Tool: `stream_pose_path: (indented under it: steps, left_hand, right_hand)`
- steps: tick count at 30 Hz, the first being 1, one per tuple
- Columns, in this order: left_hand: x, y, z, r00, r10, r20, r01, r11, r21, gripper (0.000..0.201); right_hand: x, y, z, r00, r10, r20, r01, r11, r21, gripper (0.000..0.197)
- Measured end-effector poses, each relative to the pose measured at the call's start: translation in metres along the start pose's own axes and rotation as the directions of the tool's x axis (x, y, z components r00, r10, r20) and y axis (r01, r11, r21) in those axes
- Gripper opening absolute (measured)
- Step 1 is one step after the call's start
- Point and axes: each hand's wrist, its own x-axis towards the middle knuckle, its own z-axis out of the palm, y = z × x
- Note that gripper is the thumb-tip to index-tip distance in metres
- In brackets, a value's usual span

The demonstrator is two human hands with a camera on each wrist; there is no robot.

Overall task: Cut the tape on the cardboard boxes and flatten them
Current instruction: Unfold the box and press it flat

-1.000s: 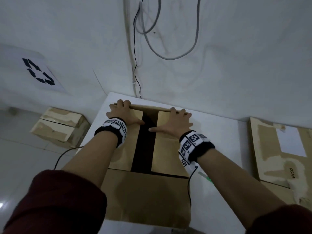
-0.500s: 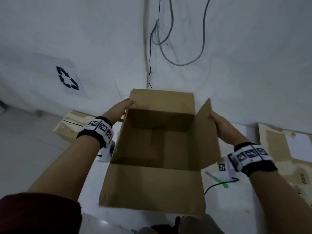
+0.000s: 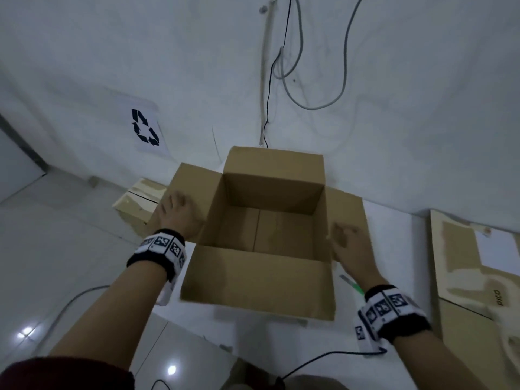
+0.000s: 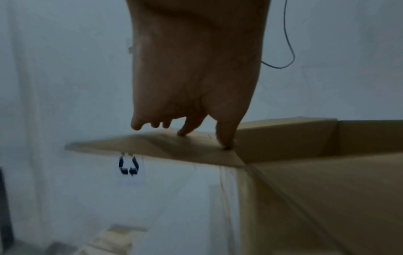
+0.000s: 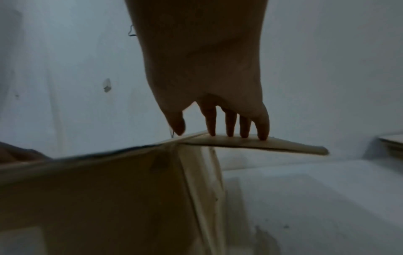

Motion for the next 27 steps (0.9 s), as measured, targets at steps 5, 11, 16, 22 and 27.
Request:
stream_pose_path:
  steps: [5, 11, 16, 22, 27]
  left_hand:
    - [-0.002, -0.006, 0.054, 0.974, 0.072, 0.213, 0.035, 0.887, -0.461, 0.062]
    - [0.043, -0.034, 0.106, 0.942, 0.166, 0.290, 0.092, 0.704, -0.704, 0.043]
    - [0.053, -0.032, 0.115, 0.954, 0.147, 0.262, 0.098, 0.673, -0.733, 0.048]
    - [-0.001, -0.010, 0.057, 0.954, 0.207, 0.217, 0.053, 0.595, -0.802, 0.052]
    - [-0.019, -0.022, 0.055, 0.992, 0.110, 0.053, 0.001, 0.430, -0.903, 0.069]
  right_hand:
    - [-0.011, -0.012, 0.028, 0.970, 0.061, 0.236, -0.161, 0.889, 0.429, 0.081]
    - [-0.019, -0.012, 0.018, 0.955, -0.089, 0.282, -0.061, 0.873, 0.483, 0.083]
    - [-0.042, -0.009, 0.004, 0.900, -0.210, 0.383, 0.148, 0.971, 0.186, 0.102]
    - [-0.041, -0.036, 0.013, 0.848, -0.221, 0.482, 0.477, 0.713, -0.514, 0.101]
    - [-0.054, -0.044, 0.024, 0.868, -0.267, 0.418, 0.464, 0.737, -0.492, 0.077]
